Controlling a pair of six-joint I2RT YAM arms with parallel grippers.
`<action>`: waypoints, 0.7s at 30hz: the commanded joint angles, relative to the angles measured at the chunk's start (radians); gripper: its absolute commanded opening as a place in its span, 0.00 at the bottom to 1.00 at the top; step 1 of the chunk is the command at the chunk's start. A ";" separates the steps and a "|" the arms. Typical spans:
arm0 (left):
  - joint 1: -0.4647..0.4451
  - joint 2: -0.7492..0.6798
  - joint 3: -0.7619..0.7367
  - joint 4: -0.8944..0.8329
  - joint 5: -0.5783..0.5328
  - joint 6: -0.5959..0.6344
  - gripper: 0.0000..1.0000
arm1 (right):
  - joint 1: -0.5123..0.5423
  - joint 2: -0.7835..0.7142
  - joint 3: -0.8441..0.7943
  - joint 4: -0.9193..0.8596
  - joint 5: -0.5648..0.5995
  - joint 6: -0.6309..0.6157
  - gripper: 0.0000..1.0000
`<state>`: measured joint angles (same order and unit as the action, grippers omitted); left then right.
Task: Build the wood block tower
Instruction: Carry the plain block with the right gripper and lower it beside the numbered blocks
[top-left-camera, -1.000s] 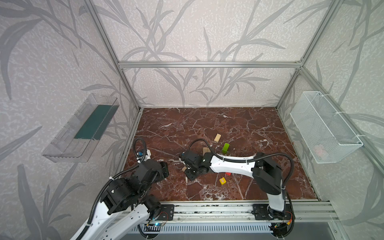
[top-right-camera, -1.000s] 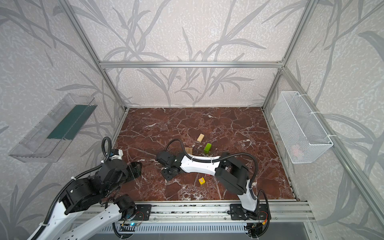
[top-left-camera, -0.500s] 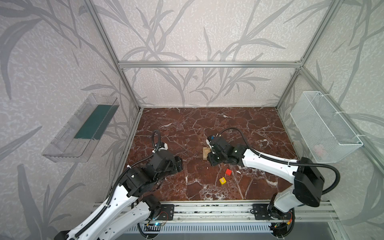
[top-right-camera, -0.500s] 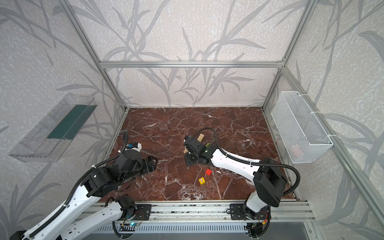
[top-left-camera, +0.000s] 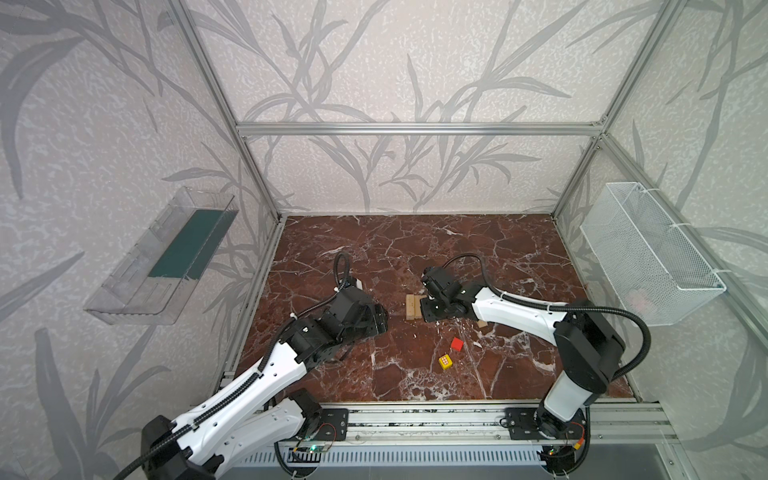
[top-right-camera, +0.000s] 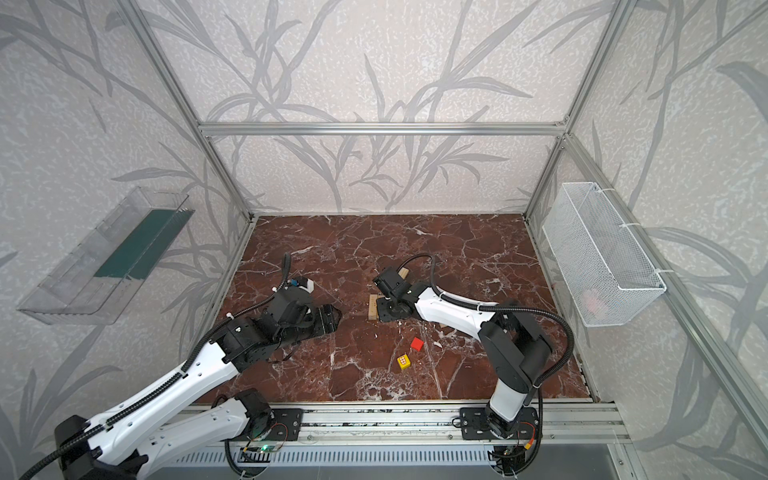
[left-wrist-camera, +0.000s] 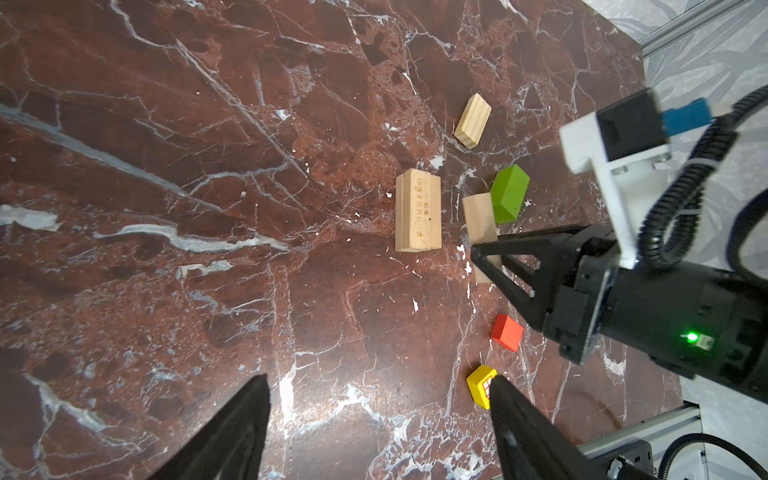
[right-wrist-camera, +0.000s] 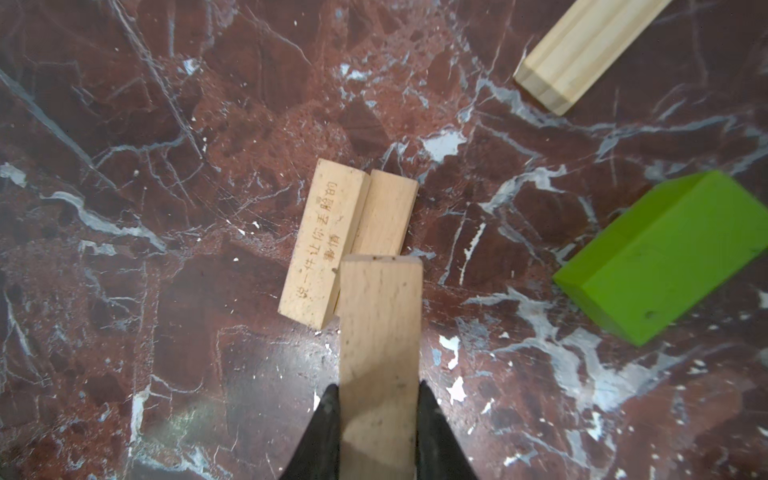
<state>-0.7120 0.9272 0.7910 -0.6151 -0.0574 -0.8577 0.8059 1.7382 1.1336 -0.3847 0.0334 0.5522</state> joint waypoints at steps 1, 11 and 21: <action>0.005 0.017 -0.023 0.072 -0.005 -0.013 0.80 | -0.001 0.038 0.041 0.031 0.009 0.032 0.14; 0.006 0.083 -0.023 0.090 -0.010 -0.010 0.80 | 0.000 0.107 0.067 0.049 0.026 0.034 0.14; 0.008 0.105 -0.019 0.099 -0.001 -0.009 0.80 | 0.000 0.129 0.079 0.052 0.039 0.032 0.15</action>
<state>-0.7105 1.0294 0.7765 -0.5262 -0.0563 -0.8612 0.8059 1.8622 1.1828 -0.3355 0.0467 0.5766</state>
